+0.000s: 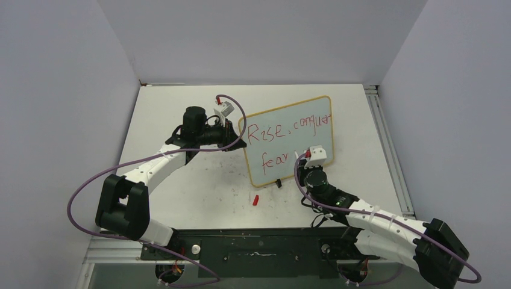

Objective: Write a sentence on the whiteboard

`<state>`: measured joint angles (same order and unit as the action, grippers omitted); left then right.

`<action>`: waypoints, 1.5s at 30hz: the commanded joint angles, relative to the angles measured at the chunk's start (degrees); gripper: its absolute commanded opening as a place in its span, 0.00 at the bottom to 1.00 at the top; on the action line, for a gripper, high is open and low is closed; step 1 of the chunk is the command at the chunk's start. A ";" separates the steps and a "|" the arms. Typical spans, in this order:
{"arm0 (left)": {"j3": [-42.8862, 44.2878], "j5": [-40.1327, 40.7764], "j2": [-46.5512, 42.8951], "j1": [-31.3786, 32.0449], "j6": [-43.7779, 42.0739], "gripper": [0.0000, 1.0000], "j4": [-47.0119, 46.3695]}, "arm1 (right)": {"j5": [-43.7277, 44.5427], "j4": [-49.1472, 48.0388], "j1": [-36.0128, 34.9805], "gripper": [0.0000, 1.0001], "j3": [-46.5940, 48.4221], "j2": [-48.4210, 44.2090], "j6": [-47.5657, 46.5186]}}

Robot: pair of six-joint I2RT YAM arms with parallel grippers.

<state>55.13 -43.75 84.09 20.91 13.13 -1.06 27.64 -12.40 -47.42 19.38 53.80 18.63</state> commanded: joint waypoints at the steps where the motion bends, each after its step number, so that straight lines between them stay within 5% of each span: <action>1: 1.88 -1.28 -2.36 0.10 -0.47 0.00 -2.46 | -0.94 -3.44 0.73 0.05 0.40 1.13 -0.33; 20: 1.99 -1.42 -2.45 0.10 -0.47 0.00 -2.51 | -5.13 -3.71 0.30 0.05 -1.19 1.47 0.78; 45: 1.81 -1.47 -3.01 0.10 -0.38 0.00 -2.57 | 2.90 3.61 -3.62 0.05 -1.62 0.64 8.31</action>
<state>55.13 -43.77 83.85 20.91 13.13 -1.04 29.50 -9.08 -50.78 17.08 54.63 25.50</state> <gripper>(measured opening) 0.086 0.152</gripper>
